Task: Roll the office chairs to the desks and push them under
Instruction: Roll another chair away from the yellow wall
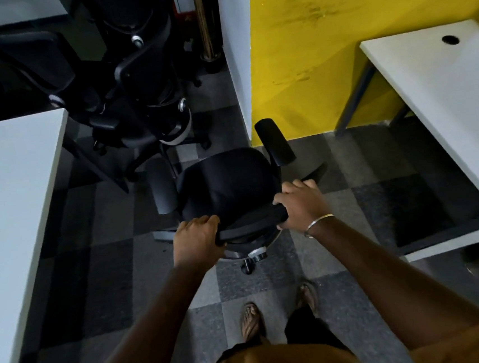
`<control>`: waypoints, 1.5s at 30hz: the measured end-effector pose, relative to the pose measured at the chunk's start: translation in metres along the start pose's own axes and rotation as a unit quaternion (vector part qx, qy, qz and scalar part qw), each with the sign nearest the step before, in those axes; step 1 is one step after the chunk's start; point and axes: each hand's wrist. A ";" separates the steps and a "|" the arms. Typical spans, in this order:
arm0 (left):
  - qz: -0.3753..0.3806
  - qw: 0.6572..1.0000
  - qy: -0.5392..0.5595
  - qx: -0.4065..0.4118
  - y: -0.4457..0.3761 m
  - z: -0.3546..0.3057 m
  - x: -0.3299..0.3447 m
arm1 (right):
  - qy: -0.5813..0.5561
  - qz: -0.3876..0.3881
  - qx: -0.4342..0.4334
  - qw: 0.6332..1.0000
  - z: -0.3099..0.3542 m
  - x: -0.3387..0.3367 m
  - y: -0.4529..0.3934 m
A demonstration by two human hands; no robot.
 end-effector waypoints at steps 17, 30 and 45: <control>0.011 0.998 -0.046 -0.043 0.126 -0.093 0.019 | -0.032 0.020 0.015 0.999 -0.015 0.019 0.178; 0.036 0.999 -0.026 0.006 0.248 -0.179 0.028 | -0.042 0.001 0.075 0.996 -0.028 0.041 0.344; 0.032 0.997 -0.028 0.072 0.430 -0.201 0.038 | -0.059 -0.054 0.148 0.986 0.042 0.085 0.549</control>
Point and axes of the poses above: each hand's wrist, its own y-axis away from the middle knuckle, its own x-axis out of the palm, z = x × y, and after that the axes turned 2 degrees about -y, right-handed
